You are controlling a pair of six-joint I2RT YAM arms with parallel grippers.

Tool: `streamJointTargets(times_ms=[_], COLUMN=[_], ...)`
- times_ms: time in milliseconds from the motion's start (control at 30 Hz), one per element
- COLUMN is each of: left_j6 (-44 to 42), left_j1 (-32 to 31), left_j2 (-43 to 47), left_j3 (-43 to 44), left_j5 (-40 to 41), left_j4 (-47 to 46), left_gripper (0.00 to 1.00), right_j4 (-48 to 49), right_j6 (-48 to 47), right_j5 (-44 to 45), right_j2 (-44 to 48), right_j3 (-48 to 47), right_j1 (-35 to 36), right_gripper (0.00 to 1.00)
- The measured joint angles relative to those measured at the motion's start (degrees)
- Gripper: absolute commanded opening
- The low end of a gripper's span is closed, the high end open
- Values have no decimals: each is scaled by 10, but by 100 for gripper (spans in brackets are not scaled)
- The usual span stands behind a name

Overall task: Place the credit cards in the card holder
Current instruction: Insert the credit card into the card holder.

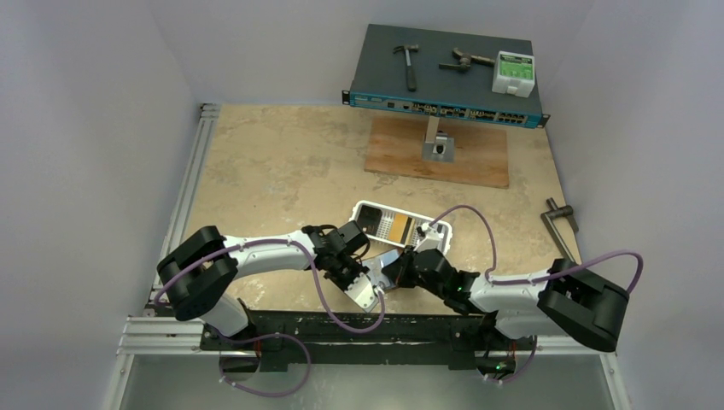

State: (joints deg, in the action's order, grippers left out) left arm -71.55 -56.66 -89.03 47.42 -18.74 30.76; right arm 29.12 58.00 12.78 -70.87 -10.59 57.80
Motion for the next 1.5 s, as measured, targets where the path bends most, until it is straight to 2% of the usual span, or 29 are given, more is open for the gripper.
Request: streamJointTargets(times_ms=[400,667,933,1200,1500], left_j6=[24,44,50,51,55], left_j1=[0,0,0,0,0], left_j2=[-1,-1,-1,1,2], left_j3=[2,1,-7,-14,-14], left_j5=[7,19,43,52,58], left_j4=[-1,-15,-50,-67,-70], left_gripper=[8,8,6,6,6], right_j4=[-33,-63,-95,-141,-122], right_j6=[-19,-39,-46,-40,-40], right_j5=[13,23,11,10,-3], right_j2=[-33,-47,-16,52,-18], right_j3=[-42,-63,-64,-58,-75], right_j1=[55,69,75,78,78], right_gripper=[1,16,29,26,27])
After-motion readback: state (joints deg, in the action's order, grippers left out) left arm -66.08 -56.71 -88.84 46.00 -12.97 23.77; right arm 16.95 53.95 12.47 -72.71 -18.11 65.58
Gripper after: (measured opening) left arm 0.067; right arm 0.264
